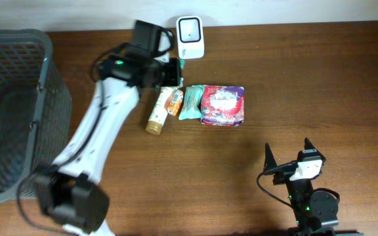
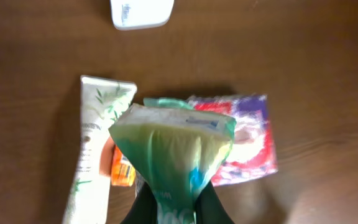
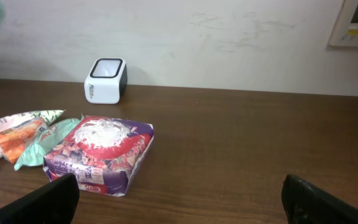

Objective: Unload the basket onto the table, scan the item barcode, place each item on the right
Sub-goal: 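Place the tissue pack beside the other items and withdraw the left arm, then reach the right gripper to the red-purple box and grasp it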

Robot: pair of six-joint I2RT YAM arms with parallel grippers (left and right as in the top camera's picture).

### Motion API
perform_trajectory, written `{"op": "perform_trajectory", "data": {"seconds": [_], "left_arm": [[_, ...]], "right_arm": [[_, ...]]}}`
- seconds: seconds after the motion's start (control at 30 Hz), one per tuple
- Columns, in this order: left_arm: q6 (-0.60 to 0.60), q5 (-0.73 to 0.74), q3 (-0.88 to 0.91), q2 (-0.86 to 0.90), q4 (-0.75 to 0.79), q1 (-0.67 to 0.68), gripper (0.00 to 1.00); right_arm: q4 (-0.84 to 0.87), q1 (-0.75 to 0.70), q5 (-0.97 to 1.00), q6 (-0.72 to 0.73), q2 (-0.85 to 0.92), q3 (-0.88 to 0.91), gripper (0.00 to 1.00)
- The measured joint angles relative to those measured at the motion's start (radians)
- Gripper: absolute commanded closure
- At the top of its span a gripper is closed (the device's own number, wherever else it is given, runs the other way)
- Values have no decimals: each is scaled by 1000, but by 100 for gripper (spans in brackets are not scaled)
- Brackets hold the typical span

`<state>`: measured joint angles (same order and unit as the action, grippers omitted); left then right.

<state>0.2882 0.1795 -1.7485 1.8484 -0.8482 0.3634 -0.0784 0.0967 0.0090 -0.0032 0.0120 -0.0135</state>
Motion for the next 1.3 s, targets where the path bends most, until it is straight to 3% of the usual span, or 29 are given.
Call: {"op": "perform_trajectory", "data": {"seconds": [0.17, 0.27, 0.3, 0.37, 0.53, 0.67, 0.83, 0.97, 1.13, 1.23, 1.3], "left_arm": [[2, -17, 0, 165, 28, 42, 89], [8, -30, 0, 218, 28, 46, 55], [3, -35, 0, 225, 27, 46, 29], [5, -39, -2, 225, 31, 46, 1], [4, -39, -243, 222, -154, 11, 1], [4, -65, -382, 124, -261, -116, 1], [4, -90, -399, 14, -402, -336, 1], [4, -94, -398, 15, -441, -412, 1], [4, -95, -398, 15, -479, -454, 1], [4, -94, -398, 15, -481, -455, 1], [4, -94, -398, 15, -481, -455, 1]], "right_arm": [[0, 0, 0, -1, 0, 0, 1], [0, 0, 0, 0, 0, 0, 1], [0, 0, 0, -1, 0, 0, 1], [0, 0, 0, 0, 0, 0, 1], [0, 0, 0, 0, 0, 0, 1], [0, 0, 0, 0, 0, 0, 1], [0, 0, 0, -1, 0, 0, 1], [7, 0, 62, -122, 0, 0, 1], [36, 0, 81, -166, 0, 3, 1], [203, 0, -41, -119, 0, 3, 1], [255, 0, -257, -63, 0, 3, 1]]}}
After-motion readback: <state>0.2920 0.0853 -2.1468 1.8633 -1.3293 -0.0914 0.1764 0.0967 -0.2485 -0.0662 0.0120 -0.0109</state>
